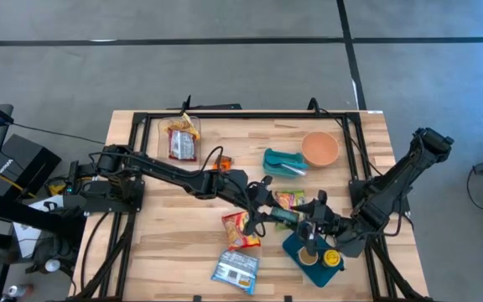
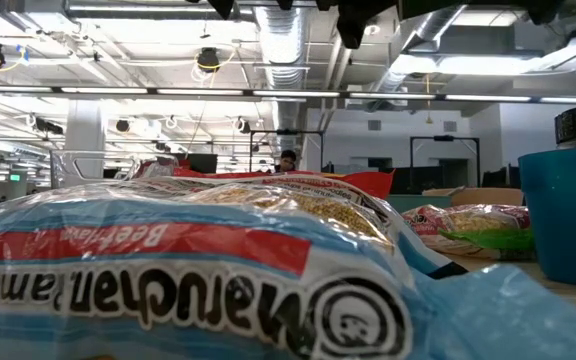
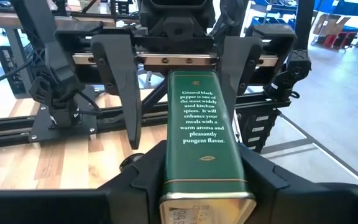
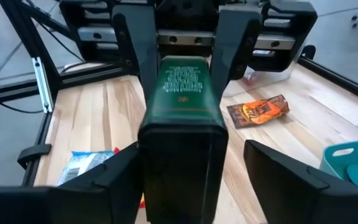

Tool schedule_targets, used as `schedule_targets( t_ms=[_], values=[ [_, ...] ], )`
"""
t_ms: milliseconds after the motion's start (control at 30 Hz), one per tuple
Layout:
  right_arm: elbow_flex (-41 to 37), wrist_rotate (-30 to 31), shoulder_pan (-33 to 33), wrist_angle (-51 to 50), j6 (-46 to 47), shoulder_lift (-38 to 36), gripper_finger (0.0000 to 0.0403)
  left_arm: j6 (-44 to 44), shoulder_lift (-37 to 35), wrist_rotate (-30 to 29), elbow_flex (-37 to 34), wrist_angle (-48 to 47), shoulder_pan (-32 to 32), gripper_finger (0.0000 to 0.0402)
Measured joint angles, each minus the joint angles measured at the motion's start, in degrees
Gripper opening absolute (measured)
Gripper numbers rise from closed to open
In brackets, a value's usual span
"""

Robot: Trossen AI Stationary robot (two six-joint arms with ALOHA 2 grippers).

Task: Pick & Place Food Item
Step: Put the green seasoning can into the blue bin

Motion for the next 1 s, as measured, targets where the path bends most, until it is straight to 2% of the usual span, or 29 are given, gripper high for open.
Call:
schedule_targets(
  t_ms=[200,400,533,700,867,1000],
  values=[
    [0.00,0.03,0.00,2.02,-0.78,0.00,0.0213,0.01,0.00,-0.04,-0.01,0.00,0.01,0.0125],
    [0.00,0.01,0.06,2.81,-0.90,0.00,0.0152,-0.01,0.00,-0.08,-0.01,0.38,0.03,0.0147],
    [0.00,0.01,0.44,2.90,-0.93,0.00,0.0115,-0.14,0.00,-0.20,0.00,0.37,0.03,0.0126],
    [0.00,0.07,0.67,3.00,-0.91,0.00,0.0117,-0.15,0.00,-0.30,-0.02,0.39,0.03,0.0129],
    [0.00,-0.04,0.70,3.16,0.00,0.00,0.0137,0.47,0.00,-0.02,0.00,0.48,0.03,0.0179],
    [0.00,-0.06,0.70,3.10,0.01,0.00,0.0115,0.63,0.00,-0.04,-0.02,0.48,0.03,0.0206]
  ],
)
